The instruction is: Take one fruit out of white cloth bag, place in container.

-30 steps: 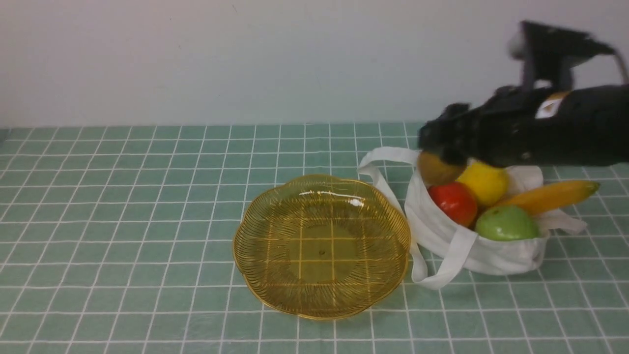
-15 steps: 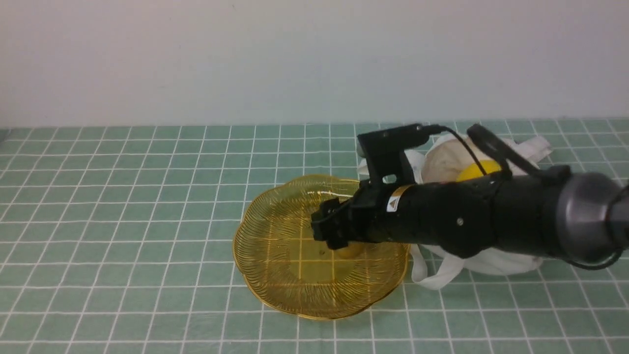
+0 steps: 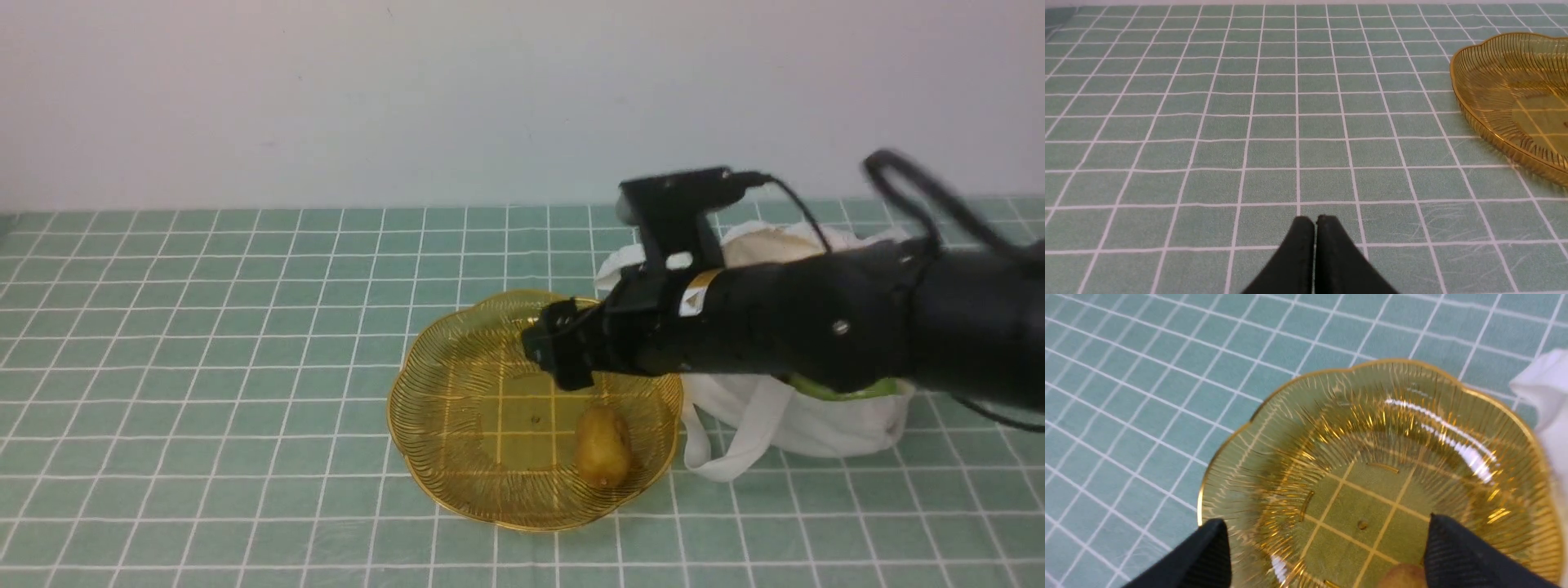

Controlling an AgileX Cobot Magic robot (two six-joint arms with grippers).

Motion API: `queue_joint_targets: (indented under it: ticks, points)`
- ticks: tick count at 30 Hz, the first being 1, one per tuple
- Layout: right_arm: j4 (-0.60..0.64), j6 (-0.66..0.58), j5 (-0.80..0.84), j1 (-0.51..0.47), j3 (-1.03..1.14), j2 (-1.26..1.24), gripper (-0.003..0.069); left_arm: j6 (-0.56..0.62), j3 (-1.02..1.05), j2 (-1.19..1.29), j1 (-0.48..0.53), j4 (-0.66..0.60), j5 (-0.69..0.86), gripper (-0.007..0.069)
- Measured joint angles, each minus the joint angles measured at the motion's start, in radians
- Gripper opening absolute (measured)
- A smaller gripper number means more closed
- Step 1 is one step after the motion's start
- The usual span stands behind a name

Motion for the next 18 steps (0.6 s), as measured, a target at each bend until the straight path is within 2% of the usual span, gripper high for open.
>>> queue_joint_targets:
  ticks: [5,9,11,14,18]
  points:
    - [-0.026,-0.001,0.284,-0.083,0.0,-0.235,0.0349,0.0,0.0,0.0,0.0,0.0,0.0,-0.0008]
    - [-0.071,-0.001,0.559,-0.145,0.0,-0.421,0.0121,0.0,0.0,0.0,0.0,0.0,0.0,-0.0008]
    - [-0.112,-0.001,0.652,-0.157,0.004,-0.505,0.0031,0.0,0.0,0.0,0.0,0.0,0.0,-0.0008]
    - [-0.158,-0.001,0.688,-0.16,0.054,-0.634,-0.0006,0.0,0.0,0.0,0.0,0.0,0.0,-0.0008]
    - [-0.192,-0.001,0.621,-0.16,0.189,-0.787,-0.0013,0.0,0.0,0.0,0.0,0.0,0.0,-0.0008]
